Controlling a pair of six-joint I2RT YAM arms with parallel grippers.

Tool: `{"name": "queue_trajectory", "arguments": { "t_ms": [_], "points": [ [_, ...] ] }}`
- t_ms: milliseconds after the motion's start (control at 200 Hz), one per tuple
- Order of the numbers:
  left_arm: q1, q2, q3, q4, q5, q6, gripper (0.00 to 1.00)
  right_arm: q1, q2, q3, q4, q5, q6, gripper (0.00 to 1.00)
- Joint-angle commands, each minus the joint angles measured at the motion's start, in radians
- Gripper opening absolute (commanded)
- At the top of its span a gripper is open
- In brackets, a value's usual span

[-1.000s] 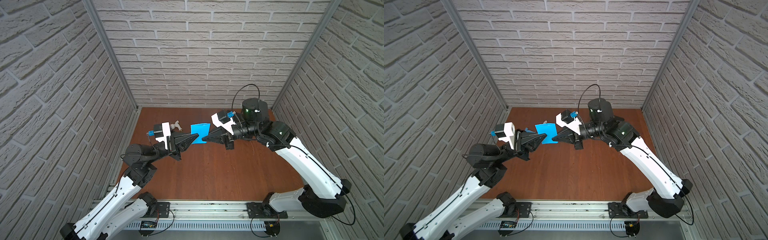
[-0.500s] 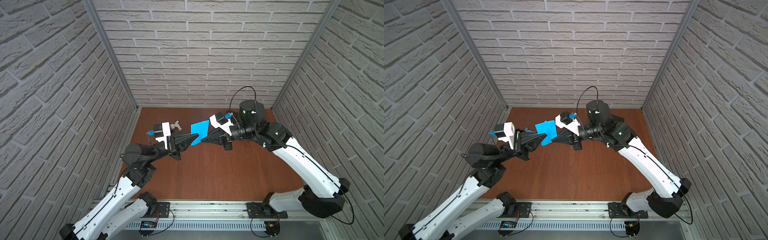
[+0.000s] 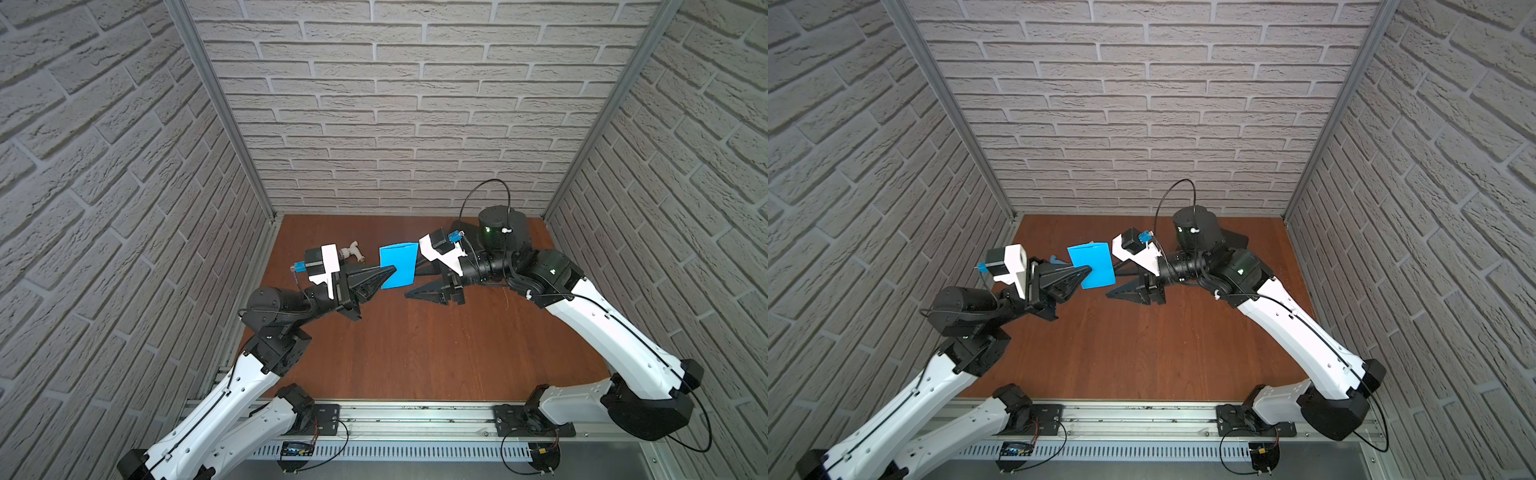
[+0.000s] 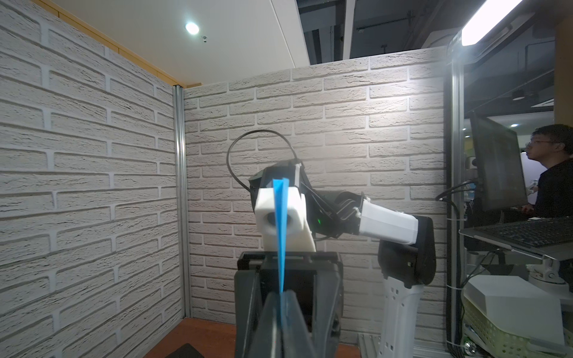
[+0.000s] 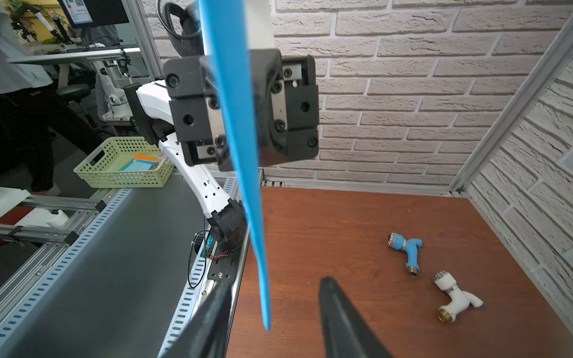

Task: Fold the square paper along the opposite sides
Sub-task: Smooth out the paper, then place the paper at the center of the board.

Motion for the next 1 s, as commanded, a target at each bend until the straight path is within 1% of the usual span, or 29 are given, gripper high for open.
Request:
{"name": "queue_trajectory", "arguments": {
  "t_ms": [0,30,70,125,190,260,350,450,515,585,690,770,845,995],
  "points": [
    [-0.005,-0.034,-0.028,-0.033,-0.104,0.032,0.0,-0.001,-0.1,-0.112,0.081,0.193,0.076,0.91],
    [-0.004,-0.041,-0.054,-0.056,-0.151,0.036,0.0,0.0,-0.138,-0.17,0.107,0.272,0.103,0.96],
    [-0.004,-0.044,-0.093,-0.078,-0.212,0.035,0.0,-0.002,-0.189,-0.249,0.135,0.382,0.142,1.0],
    [-0.005,-0.044,-0.149,-0.122,-0.303,0.016,0.0,-0.001,-0.266,-0.362,0.167,0.541,0.197,1.0],
    [-0.005,-0.043,-0.227,-0.149,-0.377,-0.044,0.0,-0.004,-0.345,-0.469,0.168,0.715,0.262,1.0],
    [-0.005,-0.02,-0.317,-0.156,-0.438,-0.148,0.0,-0.006,-0.404,-0.554,0.137,0.846,0.31,1.0],
    [-0.005,0.031,-0.438,-0.125,-0.488,-0.298,0.0,-0.013,-0.45,-0.632,0.098,0.939,0.343,1.0],
    [-0.008,0.112,-0.563,-0.046,-0.521,-0.458,0.0,-0.032,-0.47,-0.685,0.101,0.958,0.364,1.0],
    [-0.011,0.174,-0.598,-0.032,-0.509,-0.51,0.0,-0.047,-0.472,-0.706,0.12,0.946,0.37,1.0],
    [-0.028,0.228,-0.597,-0.075,-0.516,-0.532,0.0,-0.067,-0.461,-0.713,0.135,0.926,0.37,1.0],
    [-0.045,0.303,-0.584,-0.147,-0.563,-0.554,0.0,-0.097,-0.432,-0.718,0.153,0.89,0.372,1.0],
    [-0.045,0.375,-0.581,-0.148,-0.567,-0.569,0.0,-0.115,-0.411,-0.725,0.167,0.867,0.375,1.0],
    [-0.045,0.454,-0.585,-0.078,-0.546,-0.582,0.02,-0.131,-0.398,-0.735,0.182,0.847,0.377,1.0],
    [-0.06,0.684,-0.562,0.121,-0.473,-0.618,0.03,-0.164,-0.379,-0.746,0.197,0.81,0.378,1.0]
  ]
}}
